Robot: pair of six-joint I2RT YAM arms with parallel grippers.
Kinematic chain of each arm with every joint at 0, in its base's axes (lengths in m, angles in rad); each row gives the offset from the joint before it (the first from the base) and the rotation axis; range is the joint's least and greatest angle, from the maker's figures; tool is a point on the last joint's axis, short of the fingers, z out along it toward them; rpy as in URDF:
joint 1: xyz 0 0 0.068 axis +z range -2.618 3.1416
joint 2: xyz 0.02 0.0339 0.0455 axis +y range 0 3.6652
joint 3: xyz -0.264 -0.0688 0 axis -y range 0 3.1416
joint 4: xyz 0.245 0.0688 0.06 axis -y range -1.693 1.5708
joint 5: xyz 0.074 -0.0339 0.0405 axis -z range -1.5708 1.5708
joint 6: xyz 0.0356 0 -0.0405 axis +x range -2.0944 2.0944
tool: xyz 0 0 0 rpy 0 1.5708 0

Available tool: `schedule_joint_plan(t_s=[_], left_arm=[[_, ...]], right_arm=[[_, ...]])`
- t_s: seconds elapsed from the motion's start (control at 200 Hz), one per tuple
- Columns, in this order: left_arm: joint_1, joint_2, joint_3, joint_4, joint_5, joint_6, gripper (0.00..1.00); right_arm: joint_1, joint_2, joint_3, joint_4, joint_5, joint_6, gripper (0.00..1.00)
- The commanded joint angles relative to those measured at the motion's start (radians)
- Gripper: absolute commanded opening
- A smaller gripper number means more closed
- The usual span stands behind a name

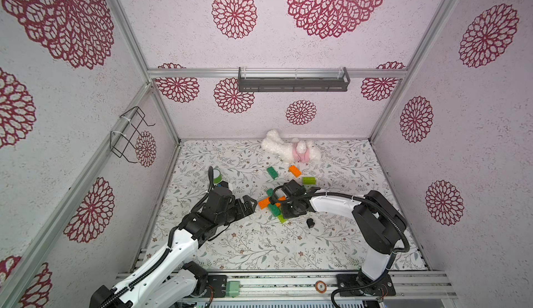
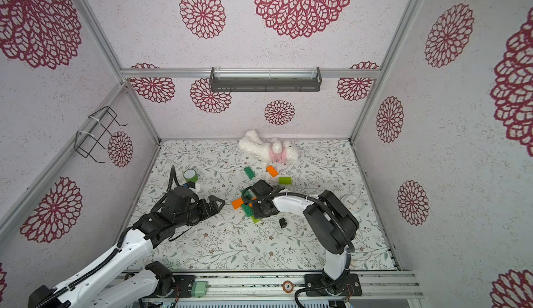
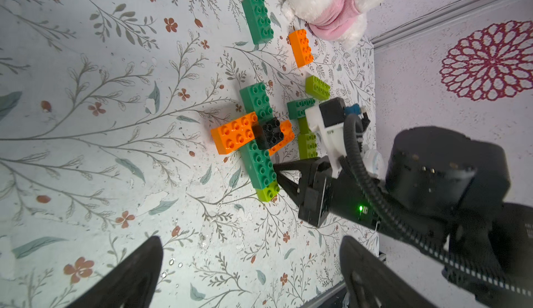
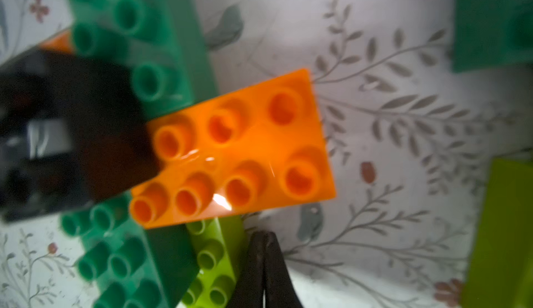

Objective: Assemble a small pinwheel with lego
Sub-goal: Adjust the lego brick at the center of the board, then pick up the lego brick from the center of the board.

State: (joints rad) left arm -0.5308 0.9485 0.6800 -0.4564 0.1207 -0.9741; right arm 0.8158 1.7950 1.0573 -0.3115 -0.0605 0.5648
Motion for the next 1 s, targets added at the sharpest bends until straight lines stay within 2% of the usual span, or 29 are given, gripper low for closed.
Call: schedule_joint_plan(t_s=[0.0,0.1,0.22,0.395,0.54,0.605,0.696,0.991], left_arm=[[0.006,0.035,0.040,-0.038,-0.051,-0.012,0.97],[0.003,0.081,0.085,-0.087,-0.077,-0.001,0.97],[-0.008,0.153,0.126,-0.100,-0.093,0.026,0.97],[-0.127,0.326,0.264,-0.155,-0.191,0.075,0.98],[-0.219,0.502,0.405,-0.214,-0.287,0.085,1.00],[-0.237,0.574,0.456,-0.223,-0.303,0.073,0.97],[-0.260,0.669,0.528,-0.241,-0.334,0.061,0.93],[-0.271,0.880,0.694,-0.305,-0.361,0.028,0.71]], right_arm=[[0.035,-0.037,-0.025,0.064,-0.004,0.104,0.09],[0.046,-0.074,-0.045,0.098,-0.007,0.121,0.10],[0.044,-0.141,-0.030,0.036,0.011,0.088,0.14],[-0.015,-0.247,-0.028,-0.089,-0.057,0.005,0.25],[-0.106,-0.386,-0.072,-0.124,-0.070,-0.061,0.49],[-0.167,-0.435,-0.095,-0.103,-0.104,-0.089,0.62],[-0.218,-0.473,-0.100,-0.087,-0.125,-0.118,0.76],[-0.256,-0.509,-0.109,-0.093,-0.190,-0.185,0.88]])
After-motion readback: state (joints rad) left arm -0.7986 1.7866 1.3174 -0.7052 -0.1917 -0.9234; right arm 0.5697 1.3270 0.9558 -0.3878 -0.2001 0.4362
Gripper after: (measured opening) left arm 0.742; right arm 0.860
